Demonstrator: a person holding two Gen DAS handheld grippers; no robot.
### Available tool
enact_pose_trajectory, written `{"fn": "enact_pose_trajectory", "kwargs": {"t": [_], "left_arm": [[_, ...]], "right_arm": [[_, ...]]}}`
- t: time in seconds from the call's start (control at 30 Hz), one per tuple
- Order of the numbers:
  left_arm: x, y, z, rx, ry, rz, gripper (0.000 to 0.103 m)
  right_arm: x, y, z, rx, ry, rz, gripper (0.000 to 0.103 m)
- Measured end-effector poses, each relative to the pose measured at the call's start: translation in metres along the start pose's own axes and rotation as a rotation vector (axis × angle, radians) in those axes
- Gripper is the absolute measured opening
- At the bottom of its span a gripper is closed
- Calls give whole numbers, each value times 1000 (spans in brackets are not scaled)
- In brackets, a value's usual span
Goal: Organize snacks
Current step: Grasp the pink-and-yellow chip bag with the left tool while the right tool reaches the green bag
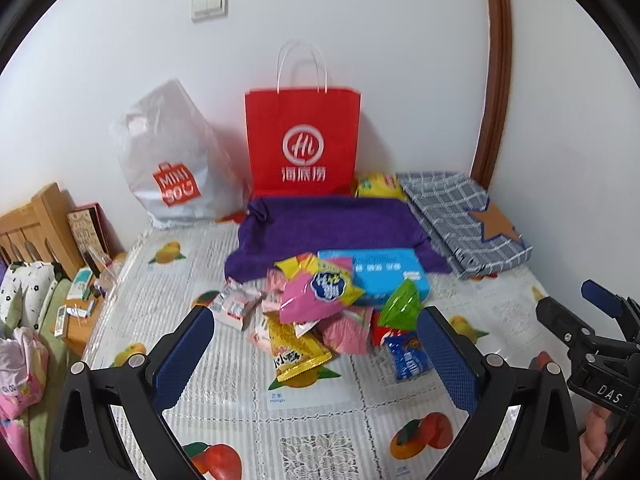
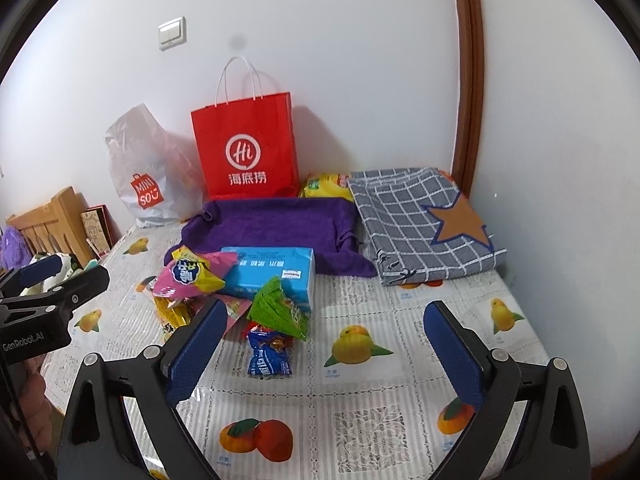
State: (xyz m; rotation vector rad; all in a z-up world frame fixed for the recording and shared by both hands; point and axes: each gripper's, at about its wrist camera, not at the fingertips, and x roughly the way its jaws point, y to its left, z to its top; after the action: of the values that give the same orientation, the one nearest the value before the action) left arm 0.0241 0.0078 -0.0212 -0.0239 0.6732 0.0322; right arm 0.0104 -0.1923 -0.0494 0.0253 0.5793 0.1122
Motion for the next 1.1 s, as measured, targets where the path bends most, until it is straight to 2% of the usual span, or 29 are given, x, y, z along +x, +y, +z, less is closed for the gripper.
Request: {"fn": "enact_pose_trajectory", "kwargs": {"t": [0.33, 0.7, 0.8, 1.1], "left_arm": [[63, 3, -3, -6, 106, -15, 102], [126, 1, 16, 1, 203, -19, 102], [142, 1, 20, 2, 226, -17, 102], [180, 1, 24, -2, 298, -46, 102]], "right_arm": [[61, -2, -8, 12, 97, 14, 91], [132, 2, -14, 0, 224, 49, 86], [144, 1, -15, 11, 242, 91, 86], [171, 11, -19, -18, 278, 140, 85]]}}
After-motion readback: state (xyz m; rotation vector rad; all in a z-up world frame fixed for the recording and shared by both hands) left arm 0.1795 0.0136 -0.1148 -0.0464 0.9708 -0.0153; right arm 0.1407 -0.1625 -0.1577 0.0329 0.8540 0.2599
